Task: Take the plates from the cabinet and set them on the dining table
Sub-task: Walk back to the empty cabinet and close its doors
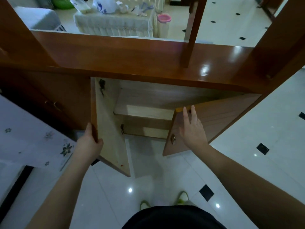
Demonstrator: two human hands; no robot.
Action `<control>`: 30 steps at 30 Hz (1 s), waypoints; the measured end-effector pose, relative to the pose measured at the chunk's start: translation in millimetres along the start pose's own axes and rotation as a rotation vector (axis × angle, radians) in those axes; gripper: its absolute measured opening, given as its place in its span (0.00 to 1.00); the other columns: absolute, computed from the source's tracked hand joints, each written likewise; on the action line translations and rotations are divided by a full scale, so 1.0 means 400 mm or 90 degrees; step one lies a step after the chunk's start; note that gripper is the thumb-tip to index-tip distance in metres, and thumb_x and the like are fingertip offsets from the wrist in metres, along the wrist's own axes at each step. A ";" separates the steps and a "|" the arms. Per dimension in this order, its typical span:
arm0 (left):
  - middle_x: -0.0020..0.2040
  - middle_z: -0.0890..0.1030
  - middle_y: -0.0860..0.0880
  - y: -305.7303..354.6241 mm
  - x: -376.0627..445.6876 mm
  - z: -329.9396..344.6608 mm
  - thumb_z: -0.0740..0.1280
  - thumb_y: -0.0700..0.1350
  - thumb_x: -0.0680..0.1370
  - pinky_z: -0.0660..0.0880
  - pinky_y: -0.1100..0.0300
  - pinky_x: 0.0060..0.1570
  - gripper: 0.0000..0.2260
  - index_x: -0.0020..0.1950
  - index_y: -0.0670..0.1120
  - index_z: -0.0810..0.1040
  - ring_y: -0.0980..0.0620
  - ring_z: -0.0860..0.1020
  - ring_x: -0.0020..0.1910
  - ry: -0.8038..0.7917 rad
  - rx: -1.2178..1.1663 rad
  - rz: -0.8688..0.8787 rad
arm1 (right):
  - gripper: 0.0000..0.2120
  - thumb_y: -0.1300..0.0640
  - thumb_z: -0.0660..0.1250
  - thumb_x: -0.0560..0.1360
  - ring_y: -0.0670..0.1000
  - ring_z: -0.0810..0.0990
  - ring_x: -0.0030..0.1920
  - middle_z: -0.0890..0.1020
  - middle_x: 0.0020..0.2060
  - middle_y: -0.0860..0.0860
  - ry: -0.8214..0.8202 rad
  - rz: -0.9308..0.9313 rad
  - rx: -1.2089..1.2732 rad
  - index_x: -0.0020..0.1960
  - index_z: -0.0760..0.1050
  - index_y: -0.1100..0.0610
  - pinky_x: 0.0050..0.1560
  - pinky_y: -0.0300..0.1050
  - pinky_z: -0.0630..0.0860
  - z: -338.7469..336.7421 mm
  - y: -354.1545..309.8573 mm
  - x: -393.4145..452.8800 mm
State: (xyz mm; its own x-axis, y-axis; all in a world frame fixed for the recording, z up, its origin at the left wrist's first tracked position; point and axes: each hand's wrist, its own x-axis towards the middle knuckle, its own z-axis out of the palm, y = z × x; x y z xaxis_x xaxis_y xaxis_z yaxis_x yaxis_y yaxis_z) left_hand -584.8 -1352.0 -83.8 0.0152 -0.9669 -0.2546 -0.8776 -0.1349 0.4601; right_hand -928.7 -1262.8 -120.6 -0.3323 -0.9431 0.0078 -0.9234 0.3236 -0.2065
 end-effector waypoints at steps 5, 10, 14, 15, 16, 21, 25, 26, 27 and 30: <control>0.51 0.75 0.51 0.074 -0.023 0.051 0.66 0.51 0.78 0.77 0.57 0.36 0.38 0.79 0.51 0.45 0.50 0.78 0.41 -0.019 -0.080 0.071 | 0.33 0.53 0.60 0.79 0.61 0.61 0.73 0.55 0.76 0.60 0.017 -0.004 -0.040 0.78 0.48 0.56 0.72 0.54 0.59 0.001 -0.003 -0.009; 0.62 0.76 0.38 0.195 -0.014 0.140 0.63 0.45 0.79 0.77 0.51 0.48 0.34 0.78 0.43 0.46 0.42 0.78 0.50 -0.035 -0.242 0.004 | 0.30 0.53 0.58 0.79 0.58 0.58 0.75 0.59 0.75 0.59 0.013 -0.039 -0.083 0.78 0.51 0.56 0.74 0.53 0.55 -0.037 -0.002 0.039; 0.70 0.69 0.43 0.281 0.025 0.187 0.64 0.43 0.78 0.69 0.53 0.65 0.40 0.79 0.44 0.38 0.42 0.71 0.65 -0.081 -0.413 -0.058 | 0.30 0.53 0.57 0.80 0.57 0.56 0.75 0.58 0.76 0.58 -0.007 -0.039 -0.082 0.78 0.49 0.56 0.74 0.52 0.52 -0.053 -0.004 0.093; 0.70 0.68 0.44 0.302 0.036 0.197 0.65 0.42 0.78 0.67 0.53 0.66 0.40 0.78 0.45 0.37 0.43 0.70 0.66 -0.093 -0.445 -0.068 | 0.30 0.53 0.57 0.80 0.58 0.55 0.75 0.57 0.76 0.58 -0.012 -0.035 -0.082 0.78 0.49 0.56 0.75 0.52 0.52 -0.055 -0.005 0.108; 0.72 0.66 0.45 0.322 0.047 0.208 0.65 0.41 0.78 0.65 0.54 0.69 0.41 0.78 0.45 0.37 0.44 0.68 0.68 -0.104 -0.477 -0.075 | 0.30 0.53 0.57 0.80 0.58 0.55 0.75 0.57 0.76 0.58 -0.016 -0.031 -0.084 0.78 0.49 0.56 0.75 0.52 0.52 -0.058 -0.008 0.123; 0.76 0.59 0.45 0.422 0.105 0.261 0.65 0.38 0.78 0.61 0.60 0.66 0.42 0.78 0.48 0.35 0.47 0.67 0.67 -0.103 -0.571 -0.147 | 0.31 0.51 0.56 0.78 0.58 0.56 0.75 0.60 0.74 0.58 -0.057 -0.020 -0.114 0.77 0.50 0.59 0.75 0.53 0.50 -0.051 -0.007 0.189; 0.79 0.47 0.44 0.465 0.136 0.290 0.65 0.41 0.76 0.55 0.52 0.75 0.43 0.77 0.44 0.34 0.44 0.56 0.76 -0.073 -0.531 -0.147 | 0.30 0.51 0.48 0.78 0.57 0.56 0.75 0.58 0.76 0.56 -0.057 -0.042 -0.105 0.78 0.48 0.59 0.75 0.52 0.51 -0.010 0.025 0.147; 0.79 0.45 0.44 0.470 0.146 0.301 0.65 0.41 0.76 0.56 0.51 0.75 0.43 0.77 0.43 0.34 0.43 0.55 0.76 -0.064 -0.526 -0.145 | 0.30 0.51 0.50 0.78 0.56 0.55 0.76 0.57 0.77 0.55 -0.063 -0.044 -0.090 0.78 0.48 0.58 0.75 0.52 0.51 -0.004 0.033 0.136; 0.79 0.45 0.44 0.476 0.154 0.308 0.65 0.42 0.76 0.56 0.50 0.75 0.43 0.77 0.43 0.34 0.43 0.55 0.76 -0.061 -0.525 -0.147 | 0.31 0.51 0.53 0.79 0.55 0.54 0.76 0.56 0.77 0.54 -0.074 -0.042 -0.078 0.78 0.48 0.57 0.75 0.52 0.51 -0.001 0.041 0.131; 0.79 0.46 0.45 0.496 0.168 0.325 0.65 0.42 0.77 0.58 0.51 0.74 0.43 0.77 0.46 0.35 0.43 0.57 0.76 -0.064 -0.539 -0.153 | 0.32 0.50 0.56 0.79 0.54 0.51 0.77 0.54 0.77 0.53 -0.076 -0.025 -0.061 0.78 0.49 0.56 0.75 0.51 0.49 0.001 0.066 0.146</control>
State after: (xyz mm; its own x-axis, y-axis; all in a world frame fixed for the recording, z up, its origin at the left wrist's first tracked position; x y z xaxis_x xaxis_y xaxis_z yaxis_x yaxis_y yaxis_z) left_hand -820.1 -1415.7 -120.0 0.0766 -0.8740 -0.4798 -0.2070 -0.4847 0.8498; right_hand -972.2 -1309.5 -126.1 -0.2757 -0.9556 -0.1040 -0.9512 0.2869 -0.1139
